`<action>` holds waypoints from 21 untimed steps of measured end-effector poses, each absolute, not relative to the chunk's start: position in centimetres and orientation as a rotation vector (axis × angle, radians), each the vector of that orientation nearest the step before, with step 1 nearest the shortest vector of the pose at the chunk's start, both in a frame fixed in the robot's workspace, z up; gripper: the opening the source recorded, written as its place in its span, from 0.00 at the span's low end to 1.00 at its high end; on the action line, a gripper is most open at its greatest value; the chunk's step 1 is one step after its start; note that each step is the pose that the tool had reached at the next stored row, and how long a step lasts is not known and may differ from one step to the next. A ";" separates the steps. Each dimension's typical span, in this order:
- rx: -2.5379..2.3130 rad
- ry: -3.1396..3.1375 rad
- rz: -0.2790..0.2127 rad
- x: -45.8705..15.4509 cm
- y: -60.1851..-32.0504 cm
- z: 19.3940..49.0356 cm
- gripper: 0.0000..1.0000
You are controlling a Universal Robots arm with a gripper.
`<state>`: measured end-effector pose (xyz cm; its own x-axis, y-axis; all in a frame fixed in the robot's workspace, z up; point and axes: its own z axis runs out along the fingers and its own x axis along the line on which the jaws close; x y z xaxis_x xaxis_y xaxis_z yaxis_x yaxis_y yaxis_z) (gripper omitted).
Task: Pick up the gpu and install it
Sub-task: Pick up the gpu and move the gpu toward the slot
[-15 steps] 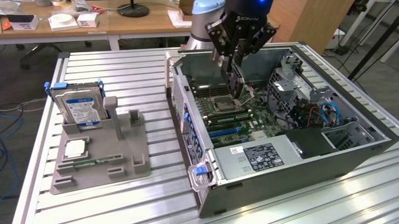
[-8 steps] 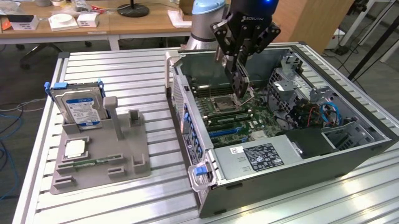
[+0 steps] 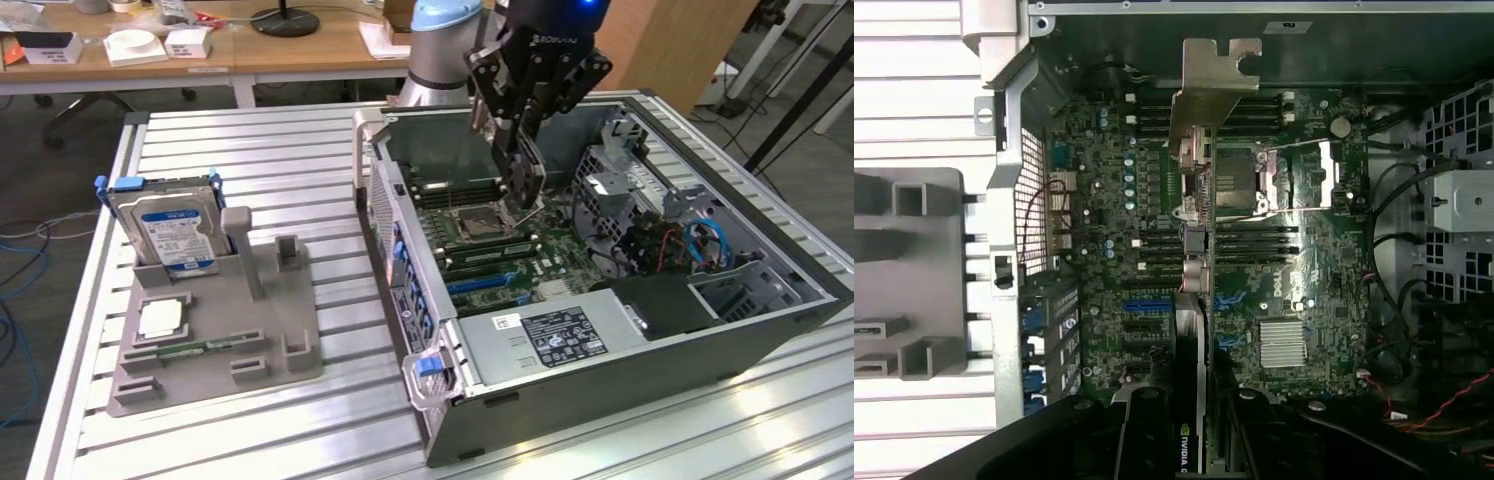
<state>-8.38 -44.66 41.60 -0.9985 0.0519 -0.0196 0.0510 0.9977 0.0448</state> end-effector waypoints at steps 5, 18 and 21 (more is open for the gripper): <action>0.080 3.119 0.069 -7.6 -44.7 41.6 0.26; 0.080 3.119 0.069 -5.7 -44.7 41.6 0.26; 0.080 3.119 0.069 -5.2 -44.7 41.6 0.26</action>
